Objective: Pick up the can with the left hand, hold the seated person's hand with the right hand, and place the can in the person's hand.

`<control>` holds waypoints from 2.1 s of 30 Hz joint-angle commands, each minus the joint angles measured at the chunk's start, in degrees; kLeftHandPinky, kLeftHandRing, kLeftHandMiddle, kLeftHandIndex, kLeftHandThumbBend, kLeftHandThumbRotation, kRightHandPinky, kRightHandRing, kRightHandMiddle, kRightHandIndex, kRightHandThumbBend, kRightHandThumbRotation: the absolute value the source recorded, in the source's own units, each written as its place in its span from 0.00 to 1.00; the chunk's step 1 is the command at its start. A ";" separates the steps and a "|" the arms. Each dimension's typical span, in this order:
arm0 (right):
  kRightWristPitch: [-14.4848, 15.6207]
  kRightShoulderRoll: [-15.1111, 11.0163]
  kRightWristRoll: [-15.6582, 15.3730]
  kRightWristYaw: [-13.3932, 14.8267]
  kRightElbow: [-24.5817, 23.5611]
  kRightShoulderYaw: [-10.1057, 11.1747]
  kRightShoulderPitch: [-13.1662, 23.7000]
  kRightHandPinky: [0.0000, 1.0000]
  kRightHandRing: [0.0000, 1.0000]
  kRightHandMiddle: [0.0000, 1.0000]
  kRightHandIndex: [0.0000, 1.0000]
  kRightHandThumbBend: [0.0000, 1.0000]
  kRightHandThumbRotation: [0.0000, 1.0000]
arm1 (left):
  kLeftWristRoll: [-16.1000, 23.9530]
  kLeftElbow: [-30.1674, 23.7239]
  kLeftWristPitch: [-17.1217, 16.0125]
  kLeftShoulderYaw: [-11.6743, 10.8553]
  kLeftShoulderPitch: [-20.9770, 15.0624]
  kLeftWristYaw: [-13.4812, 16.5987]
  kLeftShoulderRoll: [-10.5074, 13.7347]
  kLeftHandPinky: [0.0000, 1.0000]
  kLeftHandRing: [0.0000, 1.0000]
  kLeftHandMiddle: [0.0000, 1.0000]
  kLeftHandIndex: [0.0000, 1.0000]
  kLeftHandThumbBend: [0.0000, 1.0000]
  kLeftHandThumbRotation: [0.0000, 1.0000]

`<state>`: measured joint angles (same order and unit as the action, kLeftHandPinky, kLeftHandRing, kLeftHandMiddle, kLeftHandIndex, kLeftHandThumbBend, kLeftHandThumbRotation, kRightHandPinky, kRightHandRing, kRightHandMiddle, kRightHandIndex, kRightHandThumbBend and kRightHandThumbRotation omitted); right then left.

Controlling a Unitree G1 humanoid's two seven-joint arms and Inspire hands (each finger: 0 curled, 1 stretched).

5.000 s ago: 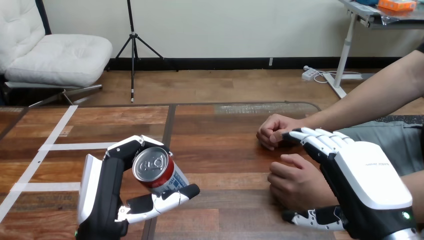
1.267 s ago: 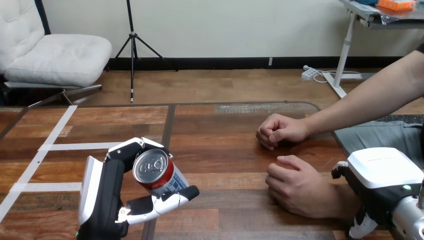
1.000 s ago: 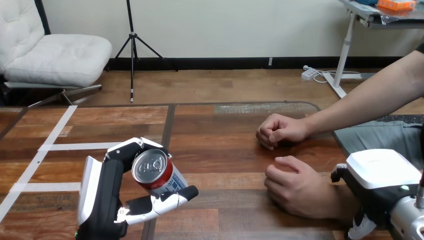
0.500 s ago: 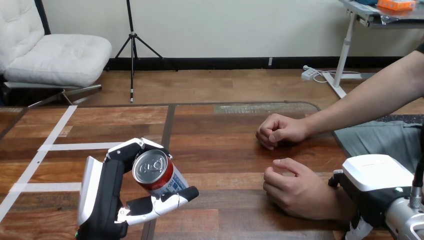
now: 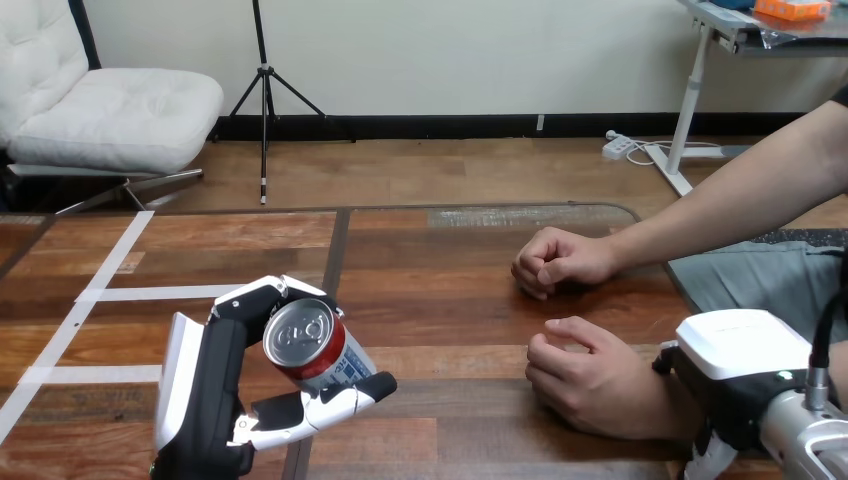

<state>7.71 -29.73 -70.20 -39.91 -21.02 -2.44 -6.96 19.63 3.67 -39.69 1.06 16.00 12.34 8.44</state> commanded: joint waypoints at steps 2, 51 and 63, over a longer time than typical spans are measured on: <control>-0.66 -2.51 -0.27 1.46 1.10 -0.99 3.82 0.73 0.76 0.78 0.76 0.75 0.00 | -1.01 -2.15 -1.05 -0.70 -2.15 0.01 0.01 0.32 0.37 0.41 0.42 0.78 0.00; 4.85 -3.49 -7.62 2.27 8.56 -5.72 7.45 0.64 0.68 0.71 0.68 0.67 0.00 | -1.48 -3.29 -0.41 -0.99 -0.24 -0.82 -0.16 0.33 0.38 0.41 0.42 0.77 0.00; 5.47 -4.18 -7.71 2.41 10.38 -6.72 8.28 0.59 0.64 0.68 0.68 0.68 0.00 | -1.90 -3.11 -0.34 -0.93 -0.19 -1.04 -0.19 0.33 0.38 0.42 0.42 0.78 0.00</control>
<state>12.39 -32.28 -77.04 -37.90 -12.36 -8.97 -2.24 18.46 3.59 -39.59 0.86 18.09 11.24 8.40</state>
